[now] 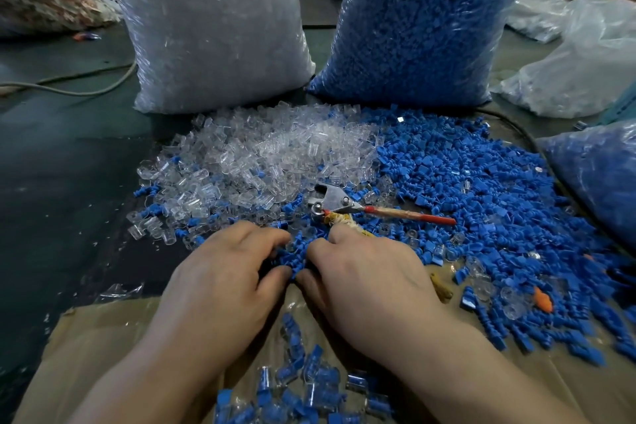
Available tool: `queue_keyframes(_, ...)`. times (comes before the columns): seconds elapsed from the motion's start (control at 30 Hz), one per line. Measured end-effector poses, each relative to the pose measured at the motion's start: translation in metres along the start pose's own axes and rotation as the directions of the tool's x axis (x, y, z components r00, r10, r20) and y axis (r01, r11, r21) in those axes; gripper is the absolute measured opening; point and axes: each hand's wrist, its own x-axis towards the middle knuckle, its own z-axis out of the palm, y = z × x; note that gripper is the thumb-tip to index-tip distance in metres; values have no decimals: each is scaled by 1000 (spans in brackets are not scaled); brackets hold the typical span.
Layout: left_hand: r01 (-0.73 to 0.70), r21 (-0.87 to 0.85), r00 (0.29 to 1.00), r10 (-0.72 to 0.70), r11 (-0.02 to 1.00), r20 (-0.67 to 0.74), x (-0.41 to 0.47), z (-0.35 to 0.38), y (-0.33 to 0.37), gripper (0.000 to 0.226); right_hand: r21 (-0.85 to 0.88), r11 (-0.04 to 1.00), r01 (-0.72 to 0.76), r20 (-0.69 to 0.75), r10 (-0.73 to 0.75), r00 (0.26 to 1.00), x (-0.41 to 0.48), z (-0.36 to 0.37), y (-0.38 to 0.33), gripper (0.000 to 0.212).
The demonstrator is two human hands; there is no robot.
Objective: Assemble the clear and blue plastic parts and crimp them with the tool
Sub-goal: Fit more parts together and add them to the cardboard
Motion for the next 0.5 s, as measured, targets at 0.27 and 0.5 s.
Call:
queue_keyframes(0.27, -31, -19, 999, 31, 999, -22, 1, 5, -3, 39, 146, 989, -24, -64, 33, 997, -2, 1, 4, 20)
queue_keyframes(0.5, -45, -42, 998, 43, 998, -43, 0, 3, 0, 13, 561, 825, -61, -159, 180, 971, -5, 5, 14, 18)
